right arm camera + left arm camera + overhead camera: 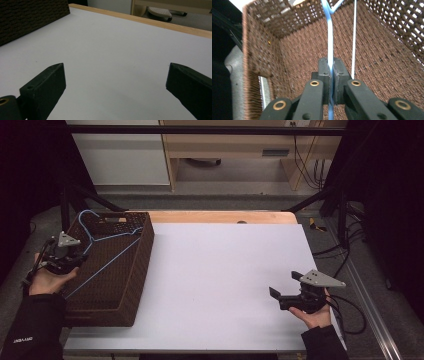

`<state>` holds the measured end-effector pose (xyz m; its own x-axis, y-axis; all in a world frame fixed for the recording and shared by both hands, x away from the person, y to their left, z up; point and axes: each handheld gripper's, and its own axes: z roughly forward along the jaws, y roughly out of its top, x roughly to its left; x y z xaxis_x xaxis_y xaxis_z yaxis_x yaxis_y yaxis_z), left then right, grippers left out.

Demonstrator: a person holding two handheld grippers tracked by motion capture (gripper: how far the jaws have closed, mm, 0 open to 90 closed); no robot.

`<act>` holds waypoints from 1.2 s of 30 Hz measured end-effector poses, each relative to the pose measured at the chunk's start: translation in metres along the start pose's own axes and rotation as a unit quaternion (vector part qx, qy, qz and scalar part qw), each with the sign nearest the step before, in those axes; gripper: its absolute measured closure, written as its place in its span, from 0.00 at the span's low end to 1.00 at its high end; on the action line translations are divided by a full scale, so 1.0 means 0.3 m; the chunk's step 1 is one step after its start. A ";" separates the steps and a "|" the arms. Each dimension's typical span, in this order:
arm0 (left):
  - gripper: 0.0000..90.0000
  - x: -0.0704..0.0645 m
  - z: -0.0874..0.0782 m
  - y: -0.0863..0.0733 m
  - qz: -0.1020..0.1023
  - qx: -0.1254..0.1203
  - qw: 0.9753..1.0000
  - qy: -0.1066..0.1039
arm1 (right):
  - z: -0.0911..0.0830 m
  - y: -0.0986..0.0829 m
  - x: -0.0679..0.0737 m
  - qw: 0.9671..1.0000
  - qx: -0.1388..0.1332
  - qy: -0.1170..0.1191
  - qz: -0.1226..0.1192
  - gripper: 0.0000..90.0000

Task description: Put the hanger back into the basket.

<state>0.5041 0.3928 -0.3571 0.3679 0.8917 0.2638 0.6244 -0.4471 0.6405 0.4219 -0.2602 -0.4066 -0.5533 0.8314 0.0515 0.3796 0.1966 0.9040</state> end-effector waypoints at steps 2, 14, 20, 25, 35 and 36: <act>0.97 -0.003 0.015 -0.013 -0.007 0.006 1.000 -0.003 | 0.000 0.000 0.001 1.000 0.001 0.000 0.001 0.04; 0.80 0.010 -0.038 -0.063 -0.077 -0.022 0.997 -0.012 | -0.004 0.001 -0.002 1.000 -0.001 0.000 -0.001 0.04; 0.68 -0.029 -0.127 -0.073 -0.099 -0.112 0.987 -0.050 | -0.010 0.003 -0.006 1.000 -0.005 0.002 0.002 0.04; 0.61 -0.108 -0.198 -0.073 -0.097 -0.176 0.975 -0.094 | -0.013 0.005 -0.004 1.000 -0.008 0.005 0.007 0.03; 0.39 -0.311 -0.229 -0.046 -0.067 -0.224 0.960 -0.153 | -0.021 0.008 -0.007 1.000 -0.016 0.007 0.010 0.03; 0.37 -0.332 -0.229 -0.044 -0.061 -0.227 0.959 -0.158 | -0.022 0.008 -0.007 1.000 -0.016 0.006 0.009 0.03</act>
<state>0.4118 0.3148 -0.3421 0.5462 0.8374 -0.0197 0.3391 -0.1996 0.9194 0.4190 -0.2648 -0.4016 -0.5556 0.8282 0.0727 0.3662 0.1653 0.9157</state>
